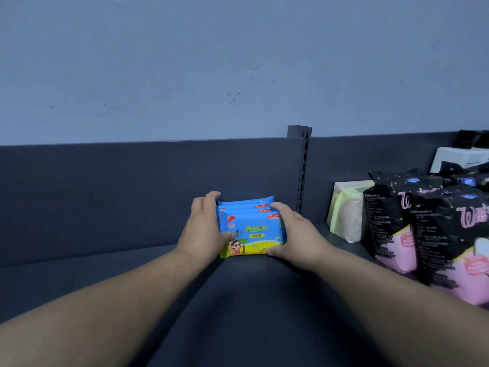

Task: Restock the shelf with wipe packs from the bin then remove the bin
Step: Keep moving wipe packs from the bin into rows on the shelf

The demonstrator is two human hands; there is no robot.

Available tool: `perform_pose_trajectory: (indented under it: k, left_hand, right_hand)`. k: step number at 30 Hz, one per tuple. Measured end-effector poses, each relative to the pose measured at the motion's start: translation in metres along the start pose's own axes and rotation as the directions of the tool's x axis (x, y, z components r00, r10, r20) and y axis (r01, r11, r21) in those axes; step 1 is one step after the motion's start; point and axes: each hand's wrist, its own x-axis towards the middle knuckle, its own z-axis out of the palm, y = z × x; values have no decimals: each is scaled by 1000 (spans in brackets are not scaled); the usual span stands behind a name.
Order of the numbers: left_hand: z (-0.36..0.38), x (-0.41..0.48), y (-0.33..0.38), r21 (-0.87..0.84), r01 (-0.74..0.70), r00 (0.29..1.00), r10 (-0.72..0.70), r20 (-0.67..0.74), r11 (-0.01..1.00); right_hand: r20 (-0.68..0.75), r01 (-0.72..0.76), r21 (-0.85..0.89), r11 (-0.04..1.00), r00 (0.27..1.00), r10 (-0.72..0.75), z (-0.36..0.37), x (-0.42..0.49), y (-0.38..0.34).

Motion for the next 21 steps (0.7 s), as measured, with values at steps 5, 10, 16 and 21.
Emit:
perform_pose_trajectory:
  k: [5,10,16,21]
  left_hand:
    - [-4,-8,-3,74,-3,1000,3,8,997]
    - [-14,-11,2,112,-13,999,10,33,994]
    - [-29,-22,14,129,-62,998,59,24,990]
    - [-31,-45,38,206,-230,972,213,101,951]
  right_hand:
    - [-42,-25,-11,1000,999,24,-6,-8,-4]
    - [-69,-69,-62,996,996,65,-15,-24,-14]
    - [-150,-172,-137,976,977,151,-24,-55,-28]
    - [-242,-312,-264,913,937,251,-36,-104,-39]
